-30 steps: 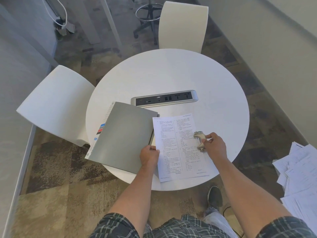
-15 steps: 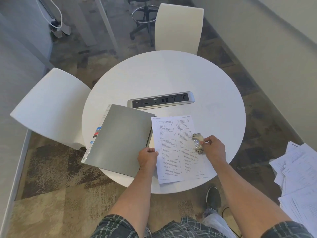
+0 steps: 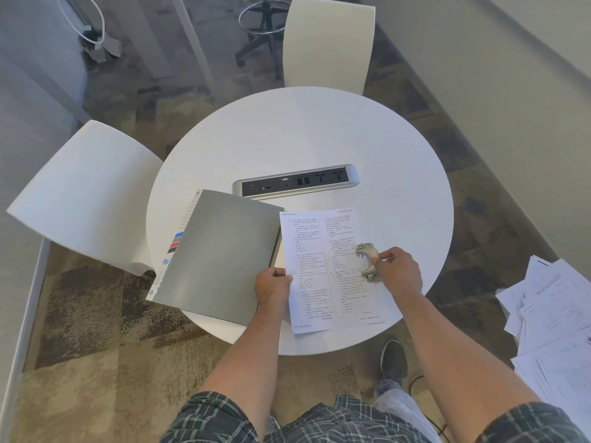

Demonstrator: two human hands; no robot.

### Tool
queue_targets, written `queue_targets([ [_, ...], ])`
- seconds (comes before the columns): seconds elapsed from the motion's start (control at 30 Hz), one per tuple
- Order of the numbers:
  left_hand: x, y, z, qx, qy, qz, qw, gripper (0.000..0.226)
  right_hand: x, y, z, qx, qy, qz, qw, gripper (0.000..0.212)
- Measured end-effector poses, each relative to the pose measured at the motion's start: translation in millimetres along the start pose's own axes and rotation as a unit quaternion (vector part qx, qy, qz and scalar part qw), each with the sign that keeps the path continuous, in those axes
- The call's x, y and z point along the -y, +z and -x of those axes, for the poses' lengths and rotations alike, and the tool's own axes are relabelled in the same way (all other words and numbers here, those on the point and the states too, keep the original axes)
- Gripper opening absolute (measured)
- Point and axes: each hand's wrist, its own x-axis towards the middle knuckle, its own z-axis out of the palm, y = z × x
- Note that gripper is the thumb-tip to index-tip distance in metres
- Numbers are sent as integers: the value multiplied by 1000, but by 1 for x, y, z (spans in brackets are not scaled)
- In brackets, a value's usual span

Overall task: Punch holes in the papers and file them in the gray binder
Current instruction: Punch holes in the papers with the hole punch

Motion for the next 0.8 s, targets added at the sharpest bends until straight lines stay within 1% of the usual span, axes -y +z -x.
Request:
queue_targets([
  [0.2, 0, 0, -3, -13, 10, -1, 1000, 7, 4, 0, 2, -5, 15, 26, 1000, 16],
  [0.5, -2, 3, -3, -6, 26, -12, 1000, 9, 7, -3, -3, -1, 45, 33, 998, 20],
  [0.6, -2, 4, -2, -6, 33, -14, 999, 12, 8, -5, -6, 9, 40, 57, 998, 22],
  [0.8, -2, 3, -6, 3, 35, -25, 999, 7, 13, -12, -9, 25, 16, 106, 994, 19],
])
